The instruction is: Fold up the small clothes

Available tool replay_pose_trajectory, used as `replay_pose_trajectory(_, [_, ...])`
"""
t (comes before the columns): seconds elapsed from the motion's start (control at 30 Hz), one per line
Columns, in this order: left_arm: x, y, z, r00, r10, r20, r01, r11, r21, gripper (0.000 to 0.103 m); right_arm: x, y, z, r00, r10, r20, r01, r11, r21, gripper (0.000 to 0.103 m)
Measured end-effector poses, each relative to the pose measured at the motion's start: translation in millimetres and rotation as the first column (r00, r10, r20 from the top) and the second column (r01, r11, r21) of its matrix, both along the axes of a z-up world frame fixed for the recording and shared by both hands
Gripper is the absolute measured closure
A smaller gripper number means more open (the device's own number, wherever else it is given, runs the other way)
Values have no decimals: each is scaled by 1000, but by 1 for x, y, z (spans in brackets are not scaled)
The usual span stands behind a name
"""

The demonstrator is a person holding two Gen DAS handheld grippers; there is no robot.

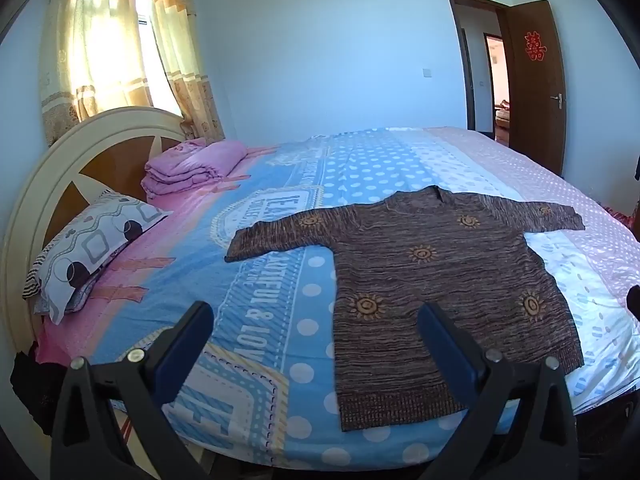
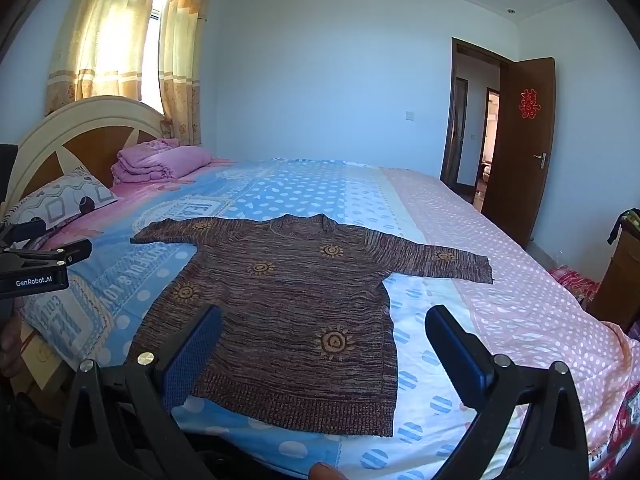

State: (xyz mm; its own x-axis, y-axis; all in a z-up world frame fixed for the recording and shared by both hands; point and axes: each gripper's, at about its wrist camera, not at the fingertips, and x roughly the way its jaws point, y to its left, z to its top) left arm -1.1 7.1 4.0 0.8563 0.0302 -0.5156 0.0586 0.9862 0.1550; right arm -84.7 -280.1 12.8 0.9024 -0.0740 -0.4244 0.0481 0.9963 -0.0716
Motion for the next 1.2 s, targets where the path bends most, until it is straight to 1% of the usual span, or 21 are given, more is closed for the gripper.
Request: replay_pose_trajectory(1.2, [4, 14, 3, 999, 38, -2, -38, 999, -26, 0, 2, 2, -5, 1000, 12, -21, -12, 1000, 7, 1])
